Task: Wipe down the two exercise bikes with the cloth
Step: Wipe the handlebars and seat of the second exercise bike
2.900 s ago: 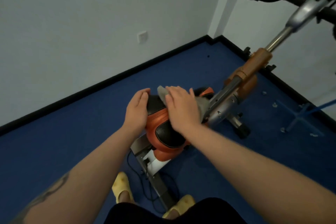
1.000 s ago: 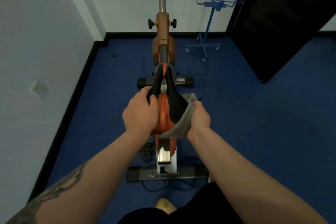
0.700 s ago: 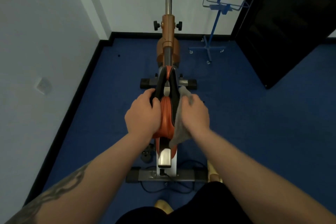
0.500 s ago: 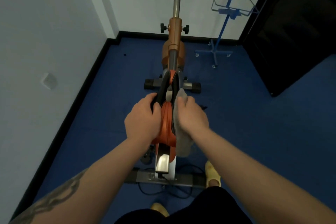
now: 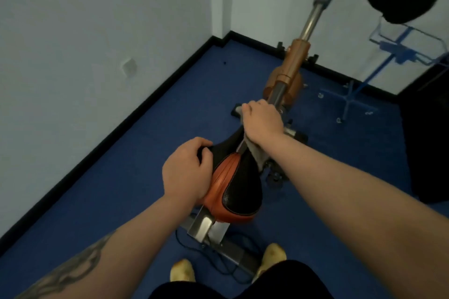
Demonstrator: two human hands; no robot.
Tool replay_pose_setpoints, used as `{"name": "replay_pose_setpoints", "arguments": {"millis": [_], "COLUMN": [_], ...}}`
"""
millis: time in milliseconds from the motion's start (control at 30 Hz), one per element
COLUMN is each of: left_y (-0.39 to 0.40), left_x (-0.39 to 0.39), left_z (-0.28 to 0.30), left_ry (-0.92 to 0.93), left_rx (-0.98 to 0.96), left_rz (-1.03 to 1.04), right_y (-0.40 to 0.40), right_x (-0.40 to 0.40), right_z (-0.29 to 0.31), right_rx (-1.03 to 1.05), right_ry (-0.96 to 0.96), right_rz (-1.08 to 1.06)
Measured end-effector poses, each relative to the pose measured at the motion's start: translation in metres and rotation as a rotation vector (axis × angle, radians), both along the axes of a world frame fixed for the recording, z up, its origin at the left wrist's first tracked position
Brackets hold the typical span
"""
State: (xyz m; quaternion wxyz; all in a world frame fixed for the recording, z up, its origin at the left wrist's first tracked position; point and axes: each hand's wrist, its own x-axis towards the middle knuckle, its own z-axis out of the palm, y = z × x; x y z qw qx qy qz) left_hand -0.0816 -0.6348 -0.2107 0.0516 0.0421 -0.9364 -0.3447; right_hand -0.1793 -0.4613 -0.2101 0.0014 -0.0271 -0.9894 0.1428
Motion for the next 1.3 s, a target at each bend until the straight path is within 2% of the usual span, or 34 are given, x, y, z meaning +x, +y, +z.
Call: {"name": "replay_pose_setpoints", "arguments": {"millis": [67,133,233,267,333,433,500,533,600,633,700,733,800,900,933,1000,1100,1200,1300], "left_y": [0.005,0.011,0.024,0.029,0.037,0.056,0.069,0.073,0.077,0.076,0.076,0.076,0.078,0.080,0.079,0.079,0.080,0.081,0.080], "left_x": [0.006,0.011,0.022,0.025,0.031,0.041,0.047,0.049,0.049,0.049,0.050,0.049,0.050,0.050,0.049,0.048,0.050,0.051,0.049], "left_z": [-0.001,-0.005,-0.009,-0.009,-0.008,-0.011,-0.013,-0.013,-0.015,-0.015,-0.016,-0.015,-0.015,-0.014,-0.014,-0.013,-0.012,-0.012,-0.009], "left_ry": [0.015,-0.010,-0.035,-0.023,0.015,0.063,0.124,0.152,0.183,0.196,0.222,0.226,0.221,0.233,0.239,0.261,0.333,0.342,0.300], "left_rx": [-0.012,0.071,0.329,0.404,0.490,0.512,0.510,0.517,0.555,0.575,0.599,0.604,0.606,0.608,0.613,0.631,0.672,0.709,0.715], "left_rz": [0.170,0.333,0.525,0.569,0.633,0.705,0.752,0.775,0.817,0.832,0.856,0.870,0.915,0.986,0.998,1.007,0.993,0.999,1.019], "right_y": [-0.002,-0.026,-0.053,-0.047,-0.024,-0.006,-0.022,-0.034,-0.051,-0.051,-0.037,-0.025,0.000,-0.007,-0.023,-0.054,-0.054,-0.007,0.005], "right_x": [0.000,0.022,0.054,0.053,0.026,-0.010,0.007,0.023,0.052,0.058,0.046,0.032,0.007,0.009,0.021,0.052,0.083,0.093,0.067], "right_z": [0.010,0.013,0.009,0.012,0.019,0.024,0.019,0.012,0.005,0.005,0.013,0.016,0.019,0.016,0.011,0.006,0.004,0.005,0.005], "right_rx": [0.233,0.288,-0.093,-0.146,-0.057,0.223,0.328,0.261,-0.026,-0.134,-0.212,-0.194,-0.016,0.246,0.246,0.082,-0.133,-0.128,-0.008], "right_ry": [-0.036,0.019,0.042,-0.006,-0.147,-0.239,-0.138,-0.076,-0.003,0.004,-0.067,-0.131,-0.192,-0.112,-0.058,0.025,0.069,0.040,-0.055], "right_rz": [0.274,0.563,0.776,0.817,0.886,0.744,0.753,0.764,0.774,0.833,1.002,1.033,0.921,0.718,0.688,0.664,0.807,0.997,0.992]}}
